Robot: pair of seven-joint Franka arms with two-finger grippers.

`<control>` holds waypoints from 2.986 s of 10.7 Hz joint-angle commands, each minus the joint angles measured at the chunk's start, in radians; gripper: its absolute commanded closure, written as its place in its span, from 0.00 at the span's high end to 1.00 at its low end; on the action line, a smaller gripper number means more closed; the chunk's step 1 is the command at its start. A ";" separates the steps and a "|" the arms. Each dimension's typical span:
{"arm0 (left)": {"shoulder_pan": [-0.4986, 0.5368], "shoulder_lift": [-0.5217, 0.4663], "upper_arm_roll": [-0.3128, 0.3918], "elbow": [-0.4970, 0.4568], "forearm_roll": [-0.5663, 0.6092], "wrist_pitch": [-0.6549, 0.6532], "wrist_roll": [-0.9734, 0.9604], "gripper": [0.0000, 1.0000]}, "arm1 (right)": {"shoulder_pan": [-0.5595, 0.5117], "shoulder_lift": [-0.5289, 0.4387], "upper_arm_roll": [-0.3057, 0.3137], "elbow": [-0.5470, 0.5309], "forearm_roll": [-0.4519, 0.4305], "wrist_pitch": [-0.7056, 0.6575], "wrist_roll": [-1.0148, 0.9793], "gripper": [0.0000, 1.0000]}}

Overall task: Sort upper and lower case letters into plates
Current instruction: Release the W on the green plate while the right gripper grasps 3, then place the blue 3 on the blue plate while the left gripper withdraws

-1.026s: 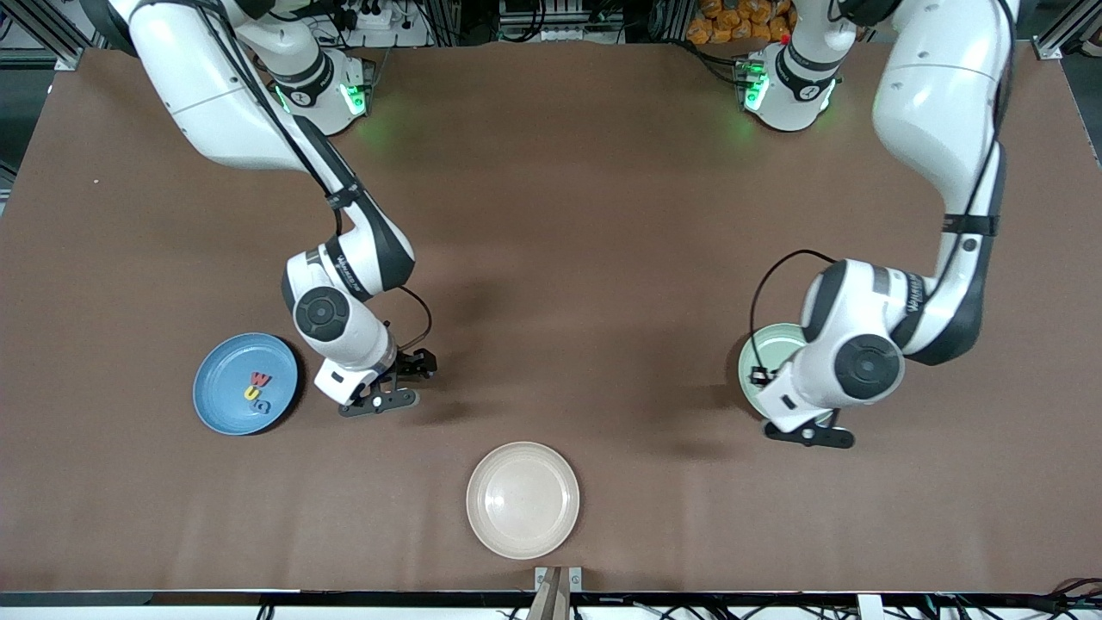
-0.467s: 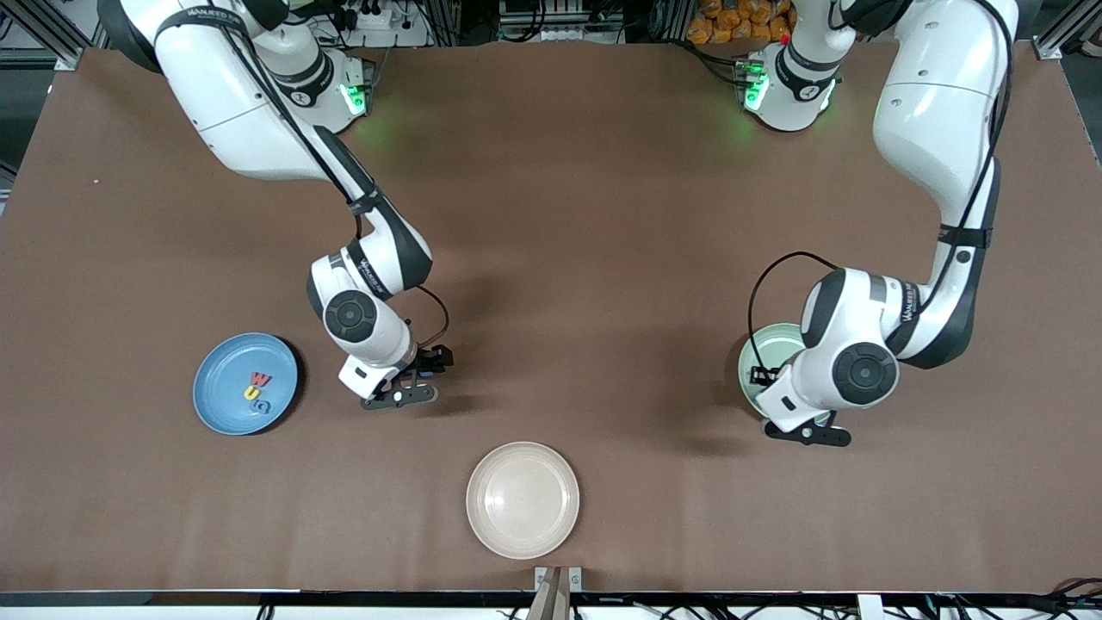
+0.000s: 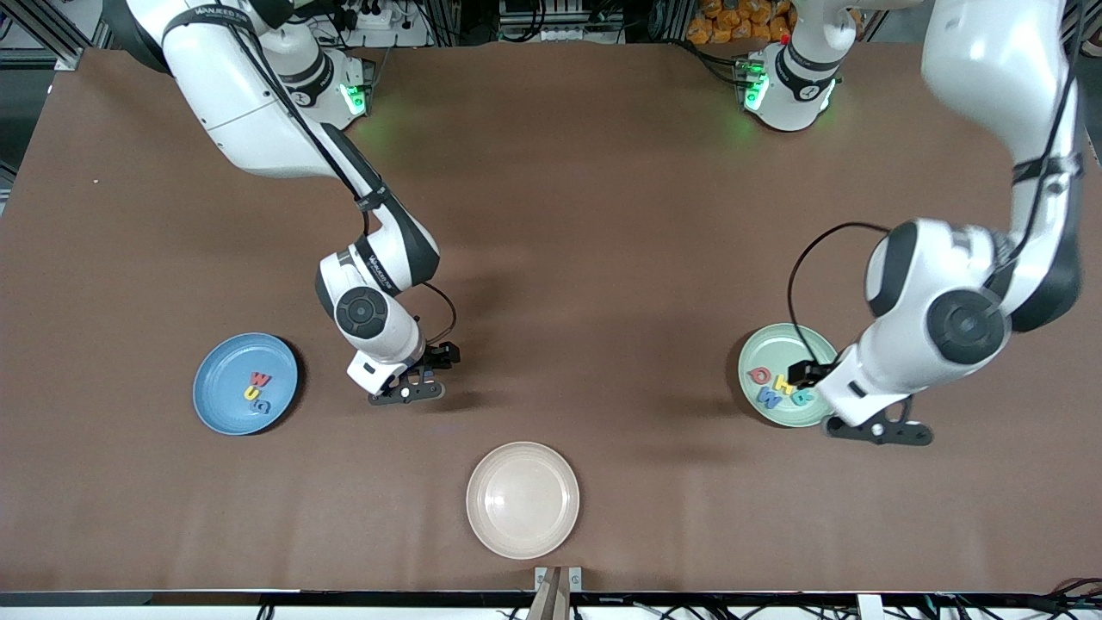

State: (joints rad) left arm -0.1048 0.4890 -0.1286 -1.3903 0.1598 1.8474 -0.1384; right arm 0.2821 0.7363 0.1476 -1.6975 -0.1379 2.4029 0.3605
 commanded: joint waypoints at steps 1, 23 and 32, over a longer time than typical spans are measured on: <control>-0.013 -0.150 -0.005 -0.033 -0.016 -0.098 0.014 1.00 | -0.004 -0.009 -0.002 -0.013 0.003 -0.007 0.015 0.00; 0.011 -0.500 0.033 -0.235 -0.141 -0.312 0.079 1.00 | -0.526 -0.126 -0.020 0.070 -0.092 -0.174 -0.801 1.00; 0.019 -0.512 0.112 -0.246 -0.141 -0.338 0.191 1.00 | -0.494 -0.254 0.040 -0.072 -0.100 -0.227 -0.799 1.00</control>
State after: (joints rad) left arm -0.0893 0.0029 -0.0172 -1.6185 0.0463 1.5184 0.0371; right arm -0.2129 0.5728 0.1818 -1.6519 -0.2345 2.1410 -0.4419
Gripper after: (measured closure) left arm 0.000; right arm 0.000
